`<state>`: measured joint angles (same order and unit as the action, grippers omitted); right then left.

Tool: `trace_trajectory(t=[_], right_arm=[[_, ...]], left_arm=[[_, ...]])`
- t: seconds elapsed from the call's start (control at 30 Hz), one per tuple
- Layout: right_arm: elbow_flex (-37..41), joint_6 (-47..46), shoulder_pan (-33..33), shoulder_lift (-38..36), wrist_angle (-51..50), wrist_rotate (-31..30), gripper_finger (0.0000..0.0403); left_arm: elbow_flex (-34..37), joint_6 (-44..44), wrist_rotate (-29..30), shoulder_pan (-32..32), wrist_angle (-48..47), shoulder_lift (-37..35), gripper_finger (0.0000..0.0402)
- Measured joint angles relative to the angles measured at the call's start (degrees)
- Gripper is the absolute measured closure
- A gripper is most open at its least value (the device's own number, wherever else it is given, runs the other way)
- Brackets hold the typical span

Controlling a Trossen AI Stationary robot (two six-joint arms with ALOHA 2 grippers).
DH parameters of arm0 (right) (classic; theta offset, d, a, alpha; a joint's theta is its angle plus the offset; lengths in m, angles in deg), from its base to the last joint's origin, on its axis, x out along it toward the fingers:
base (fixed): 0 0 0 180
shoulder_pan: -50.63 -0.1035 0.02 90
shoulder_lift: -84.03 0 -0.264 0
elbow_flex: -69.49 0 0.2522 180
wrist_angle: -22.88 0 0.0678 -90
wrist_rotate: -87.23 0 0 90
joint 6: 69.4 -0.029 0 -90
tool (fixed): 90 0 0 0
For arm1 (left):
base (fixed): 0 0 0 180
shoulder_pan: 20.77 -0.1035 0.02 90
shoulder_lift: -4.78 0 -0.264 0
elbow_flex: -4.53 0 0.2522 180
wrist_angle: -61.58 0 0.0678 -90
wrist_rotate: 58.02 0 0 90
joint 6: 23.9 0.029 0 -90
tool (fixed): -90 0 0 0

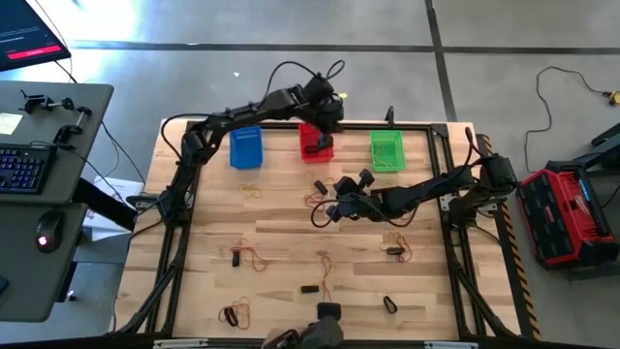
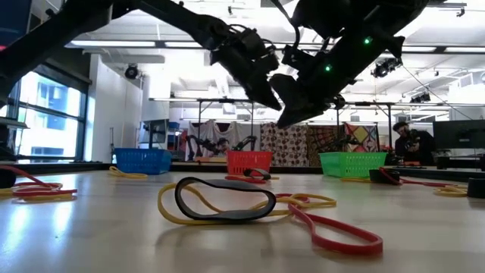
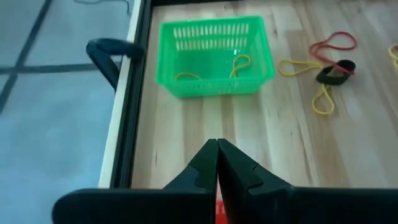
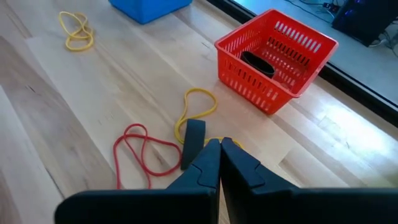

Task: Sort rubber bands into baskets
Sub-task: Put the red rubber band into the blue bin

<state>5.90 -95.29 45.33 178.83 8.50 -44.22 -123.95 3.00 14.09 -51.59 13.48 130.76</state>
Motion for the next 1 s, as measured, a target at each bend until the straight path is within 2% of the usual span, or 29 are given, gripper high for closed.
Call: trace_trajectory(t=[0.2, 0.33, 0.6, 1.0], right_arm=[[0.00, 0.17, -0.26, 0.00, 0.42, -0.04, 0.0403], [0.02, 0.20, -0.48, 0.00, 0.84, -0.10, 0.0403], [0.02, 0.23, -0.72, 0.00, 1.54, 0.96, 0.0403], [0.04, 2.95, -1.75, 0.00, 0.18, 14.13, 0.0398]], left_arm=[[8.37, -2.40, 0.00, 0.01, 9.16, -2.20, 0.0401], [17.46, -2.27, 0.20, 0.01, 16.16, -5.66, 0.0401], [41.27, -5.05, 0.39, -0.12, 34.57, -21.08, 0.0401], [72.91, -13.37, 0.46, 5.21, 53.28, -44.77, 0.0401]])
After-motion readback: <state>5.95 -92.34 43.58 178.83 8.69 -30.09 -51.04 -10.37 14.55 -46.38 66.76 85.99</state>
